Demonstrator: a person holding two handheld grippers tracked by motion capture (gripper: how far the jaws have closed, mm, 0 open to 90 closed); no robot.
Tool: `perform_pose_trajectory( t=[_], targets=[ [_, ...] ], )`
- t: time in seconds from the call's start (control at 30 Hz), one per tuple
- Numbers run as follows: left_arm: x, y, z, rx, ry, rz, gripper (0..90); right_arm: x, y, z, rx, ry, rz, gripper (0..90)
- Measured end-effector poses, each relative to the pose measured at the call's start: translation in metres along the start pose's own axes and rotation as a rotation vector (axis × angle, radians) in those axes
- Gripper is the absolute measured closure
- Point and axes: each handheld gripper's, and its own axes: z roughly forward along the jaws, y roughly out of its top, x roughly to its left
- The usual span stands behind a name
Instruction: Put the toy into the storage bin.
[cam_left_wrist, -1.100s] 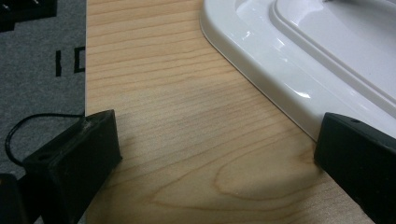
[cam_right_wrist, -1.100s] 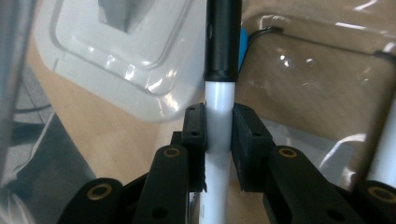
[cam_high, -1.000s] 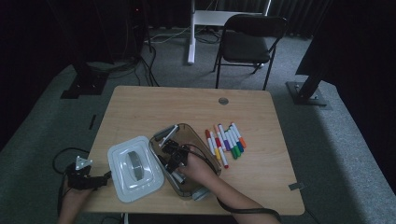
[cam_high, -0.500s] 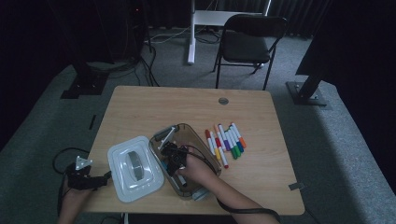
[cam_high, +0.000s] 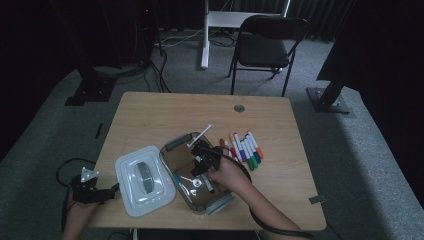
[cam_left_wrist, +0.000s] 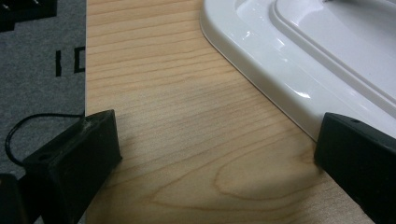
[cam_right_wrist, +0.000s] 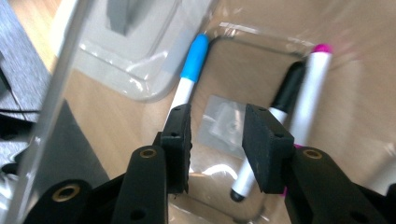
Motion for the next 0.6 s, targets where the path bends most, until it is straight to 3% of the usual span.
perform_pose_trajectory(
  t=[0.03,0.1,0.33,0.57,0.6],
  targets=[
    [0.000,0.000,0.000,0.000,0.000,0.000,0.7,0.000,0.000,0.000,0.000,0.000,0.000,61.1],
    [0.000,0.000,0.000,0.000,0.000,0.001,0.7,-0.007,-0.006,-0.023,-0.057,-0.002,0.010,60.1],
    [0.000,0.000,0.000,0.001,0.000,0.000,0.7,-0.027,-0.022,-0.069,-0.164,-0.039,0.048,58.7],
    [0.000,0.000,0.000,0.000,0.000,0.000,0.7,-0.052,-0.039,-0.085,-0.208,-0.062,0.098,58.2],
    [0.000,0.000,0.000,0.000,0.000,0.001,0.7,-0.062,-0.045,-0.087,-0.219,-0.072,0.118,57.8]
  ],
)
